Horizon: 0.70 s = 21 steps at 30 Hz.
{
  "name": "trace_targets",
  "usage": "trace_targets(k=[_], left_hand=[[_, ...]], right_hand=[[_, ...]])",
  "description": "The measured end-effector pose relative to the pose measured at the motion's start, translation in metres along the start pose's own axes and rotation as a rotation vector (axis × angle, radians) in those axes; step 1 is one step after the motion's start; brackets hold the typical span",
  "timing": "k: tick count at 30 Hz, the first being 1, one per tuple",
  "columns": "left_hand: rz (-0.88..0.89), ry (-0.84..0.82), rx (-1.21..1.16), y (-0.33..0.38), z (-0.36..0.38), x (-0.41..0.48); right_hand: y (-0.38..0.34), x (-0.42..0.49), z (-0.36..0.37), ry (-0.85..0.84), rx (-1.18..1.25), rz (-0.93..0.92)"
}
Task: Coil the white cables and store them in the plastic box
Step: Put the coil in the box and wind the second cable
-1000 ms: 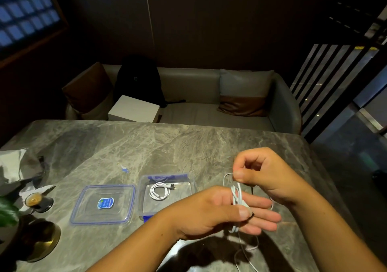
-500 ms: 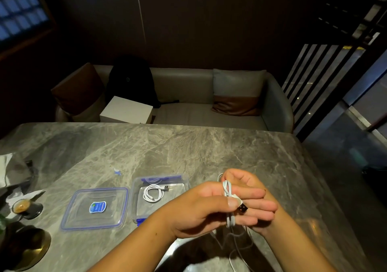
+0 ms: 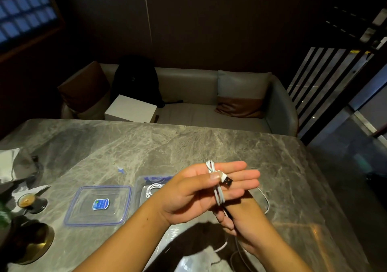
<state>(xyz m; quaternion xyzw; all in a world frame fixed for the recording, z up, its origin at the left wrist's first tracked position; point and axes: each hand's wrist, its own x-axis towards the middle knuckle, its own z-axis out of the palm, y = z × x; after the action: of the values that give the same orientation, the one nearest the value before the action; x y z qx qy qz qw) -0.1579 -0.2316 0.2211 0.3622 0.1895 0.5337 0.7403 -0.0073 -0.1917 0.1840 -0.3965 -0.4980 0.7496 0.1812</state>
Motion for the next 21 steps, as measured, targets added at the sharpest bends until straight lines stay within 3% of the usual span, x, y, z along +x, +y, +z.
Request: trace_targets(k=[6,15,21], left_hand=[[0.047,0.162,0.075,0.007,-0.018,-0.003],[-0.023,0.181,0.086,-0.002,-0.021,-0.008],[-0.118,0.124,0.080,-0.007,-0.023,-0.010]], right_hand=[[-0.013,-0.016,0.000,-0.248,-0.257,-0.125],[-0.045,-0.035,-0.013,-0.229,-0.593,-0.279],[-0.066,-0.045,-0.021,-0.155,-0.575,-0.372]])
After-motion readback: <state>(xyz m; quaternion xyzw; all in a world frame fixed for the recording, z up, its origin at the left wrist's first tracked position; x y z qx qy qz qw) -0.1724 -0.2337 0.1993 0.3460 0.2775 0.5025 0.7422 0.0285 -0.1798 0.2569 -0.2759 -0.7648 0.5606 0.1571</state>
